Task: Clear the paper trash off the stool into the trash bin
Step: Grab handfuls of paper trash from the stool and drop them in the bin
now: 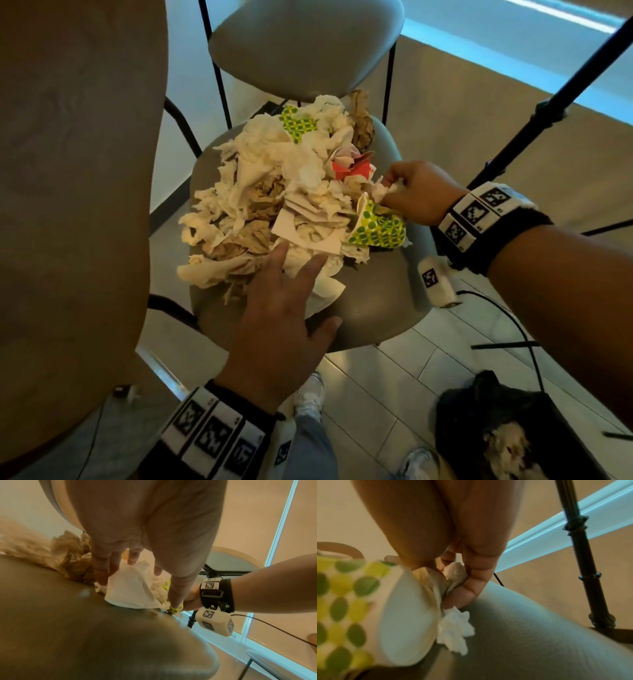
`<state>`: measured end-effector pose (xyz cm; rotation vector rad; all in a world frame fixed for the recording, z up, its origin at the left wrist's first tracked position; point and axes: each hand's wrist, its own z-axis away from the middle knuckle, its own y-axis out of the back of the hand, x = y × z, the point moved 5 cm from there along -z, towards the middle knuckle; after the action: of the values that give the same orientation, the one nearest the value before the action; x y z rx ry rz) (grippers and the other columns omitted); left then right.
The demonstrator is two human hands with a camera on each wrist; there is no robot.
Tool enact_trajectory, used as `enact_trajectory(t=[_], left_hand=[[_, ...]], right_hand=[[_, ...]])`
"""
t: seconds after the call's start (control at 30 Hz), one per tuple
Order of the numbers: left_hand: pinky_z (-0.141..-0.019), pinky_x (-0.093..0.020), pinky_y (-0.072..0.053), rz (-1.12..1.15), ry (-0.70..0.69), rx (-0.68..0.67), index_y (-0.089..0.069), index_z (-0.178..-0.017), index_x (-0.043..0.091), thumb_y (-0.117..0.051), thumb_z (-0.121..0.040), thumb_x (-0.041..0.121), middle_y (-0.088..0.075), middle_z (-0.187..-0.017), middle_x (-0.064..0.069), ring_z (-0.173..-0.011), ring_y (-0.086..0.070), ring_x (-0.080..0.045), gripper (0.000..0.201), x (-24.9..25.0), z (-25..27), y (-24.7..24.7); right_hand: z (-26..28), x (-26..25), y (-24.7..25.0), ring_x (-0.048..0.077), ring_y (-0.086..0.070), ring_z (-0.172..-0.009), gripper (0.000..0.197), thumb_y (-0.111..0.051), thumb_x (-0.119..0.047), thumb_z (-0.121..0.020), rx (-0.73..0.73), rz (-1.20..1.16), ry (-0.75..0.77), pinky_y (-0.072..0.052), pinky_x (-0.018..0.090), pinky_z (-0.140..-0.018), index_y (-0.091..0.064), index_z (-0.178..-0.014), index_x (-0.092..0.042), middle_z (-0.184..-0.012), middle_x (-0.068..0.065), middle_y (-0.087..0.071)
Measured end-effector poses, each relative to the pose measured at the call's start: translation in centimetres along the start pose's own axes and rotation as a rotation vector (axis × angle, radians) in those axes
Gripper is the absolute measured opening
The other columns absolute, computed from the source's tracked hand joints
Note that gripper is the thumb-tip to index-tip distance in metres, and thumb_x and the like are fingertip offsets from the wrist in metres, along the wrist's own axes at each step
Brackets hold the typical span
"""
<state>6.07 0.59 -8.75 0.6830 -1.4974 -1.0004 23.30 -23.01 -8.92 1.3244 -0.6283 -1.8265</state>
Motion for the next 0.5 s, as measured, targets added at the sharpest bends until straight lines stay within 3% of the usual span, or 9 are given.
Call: enact_trajectory(t=[0.1,0.17,0.23,0.3,0.37,0.43,0.5], left_hand=[[-0.111,-0.040,-0.034,-0.024,0.033,-0.067,-0.036,-0.151,0.045,-0.076,-0.083,0.047,-0.016,-0.166,-0.003,-0.150,-0.020,-0.030,0.079,0.0,-0.5,-1.4],[-0.109,-0.041,-0.040,-0.046,0.045,-0.082,-0.041,-0.145,0.042,-0.076,-0.084,0.043,-0.024,-0.160,-0.003,-0.145,-0.030,-0.031,0.070,0.0,-0.8,-1.9],[-0.103,-0.039,-0.044,-0.049,0.057,-0.089,-0.046,-0.138,0.039,-0.075,-0.085,0.041,-0.033,-0.152,-0.003,-0.137,-0.038,-0.029,0.060,-0.2,-1.0,-2.2],[-0.097,-0.037,-0.047,-0.028,0.052,-0.084,-0.047,-0.128,0.040,-0.075,-0.085,0.038,-0.038,-0.144,-0.001,-0.130,-0.042,-0.027,0.052,-0.4,-1.0,-2.2],[-0.091,-0.034,-0.048,-0.017,0.043,-0.076,-0.046,-0.121,0.040,-0.076,-0.082,0.036,-0.040,-0.137,0.001,-0.123,-0.044,-0.024,0.049,-0.4,-1.0,-2.1],[-0.085,-0.031,-0.047,-0.002,0.038,-0.060,-0.049,-0.118,0.038,-0.076,-0.080,0.038,-0.042,-0.132,0.003,-0.118,-0.046,-0.021,0.047,-0.2,-1.0,-1.7],[-0.082,-0.028,-0.044,0.026,0.042,-0.053,-0.051,-0.117,0.037,-0.075,-0.079,0.040,-0.043,-0.129,0.004,-0.115,-0.046,-0.017,0.045,0.0,-0.9,-1.4]], right_hand=[[0.2,0.6,0.0,0.016,-0.067,-0.063,0.022,-0.068,-0.025,-0.088,0.017,-0.086,-0.062,-0.055,0.026,-0.055,-0.061,-0.108,-0.023,-0.094,0.009,-0.069],[0.5,0.5,-0.3,0.018,-0.069,-0.061,0.034,-0.067,-0.028,-0.089,-0.010,-0.204,-0.111,-0.057,0.027,-0.050,-0.053,-0.120,-0.027,-0.093,0.009,-0.068],[0.5,-0.4,-0.6,0.016,-0.069,-0.065,0.051,-0.064,-0.041,-0.090,-0.067,-0.219,-0.080,-0.056,0.025,-0.048,-0.044,-0.136,-0.036,-0.096,0.006,-0.068],[0.3,-1.3,-0.8,0.014,-0.070,-0.075,0.066,-0.063,-0.057,-0.086,-0.105,-0.130,-0.017,-0.057,0.027,-0.054,-0.037,-0.144,-0.041,-0.104,0.003,-0.066],[0.1,-1.9,-0.9,0.018,-0.068,-0.090,0.074,-0.065,-0.063,-0.081,-0.080,-0.004,0.034,-0.060,0.033,-0.072,-0.039,-0.145,-0.036,-0.114,0.001,-0.062],[0.0,-2.3,-1.2,0.021,-0.064,-0.099,0.065,-0.069,-0.054,-0.081,-0.063,0.089,0.066,-0.057,0.036,-0.085,-0.048,-0.137,-0.028,-0.116,0.002,-0.061],[0.2,-2.5,-1.7,0.023,-0.063,-0.096,0.039,-0.071,-0.035,-0.084,-0.062,0.142,0.088,-0.055,0.034,-0.081,-0.057,-0.118,-0.023,-0.109,0.004,-0.063]])
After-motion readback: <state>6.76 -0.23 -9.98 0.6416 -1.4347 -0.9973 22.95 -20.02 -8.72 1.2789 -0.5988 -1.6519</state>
